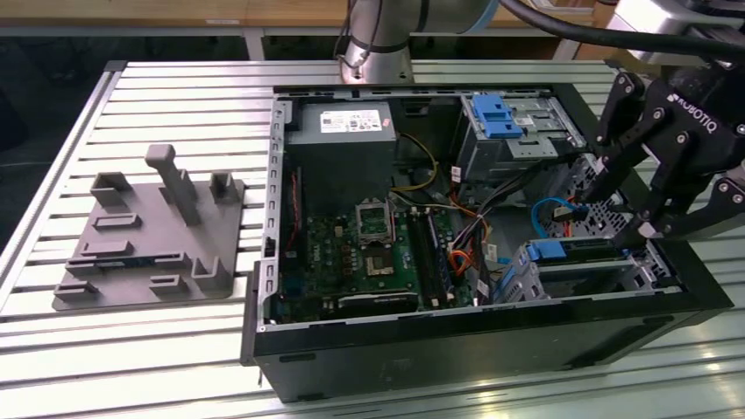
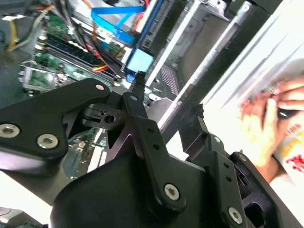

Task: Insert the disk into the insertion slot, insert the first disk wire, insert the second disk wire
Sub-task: 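Insert the first disk wire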

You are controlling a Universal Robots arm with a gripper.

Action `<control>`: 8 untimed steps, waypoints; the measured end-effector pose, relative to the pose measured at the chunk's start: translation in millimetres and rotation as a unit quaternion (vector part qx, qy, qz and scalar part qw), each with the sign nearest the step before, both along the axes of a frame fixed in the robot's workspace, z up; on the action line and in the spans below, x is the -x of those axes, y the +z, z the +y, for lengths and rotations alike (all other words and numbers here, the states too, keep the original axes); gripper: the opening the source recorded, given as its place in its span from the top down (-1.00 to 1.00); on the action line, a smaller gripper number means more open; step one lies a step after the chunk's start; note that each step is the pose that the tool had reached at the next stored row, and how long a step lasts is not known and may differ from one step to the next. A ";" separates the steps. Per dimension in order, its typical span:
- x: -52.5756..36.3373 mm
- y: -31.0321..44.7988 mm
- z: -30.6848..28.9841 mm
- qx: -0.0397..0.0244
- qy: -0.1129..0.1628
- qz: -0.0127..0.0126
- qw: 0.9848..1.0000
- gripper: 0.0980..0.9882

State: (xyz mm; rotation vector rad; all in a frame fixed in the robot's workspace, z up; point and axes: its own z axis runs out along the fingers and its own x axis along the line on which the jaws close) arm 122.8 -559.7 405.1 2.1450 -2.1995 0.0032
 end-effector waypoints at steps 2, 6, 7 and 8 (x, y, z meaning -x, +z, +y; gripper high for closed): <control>0.3 -0.1 0.3 0.003 -0.001 -0.010 1.000 -0.03; 0.2 -0.1 0.8 0.003 -0.011 -0.025 1.000 -0.03; 0.2 -0.2 0.9 0.003 -0.016 -0.026 1.000 -0.03; 0.2 -0.2 1.1 0.003 -0.022 -0.026 0.999 -0.03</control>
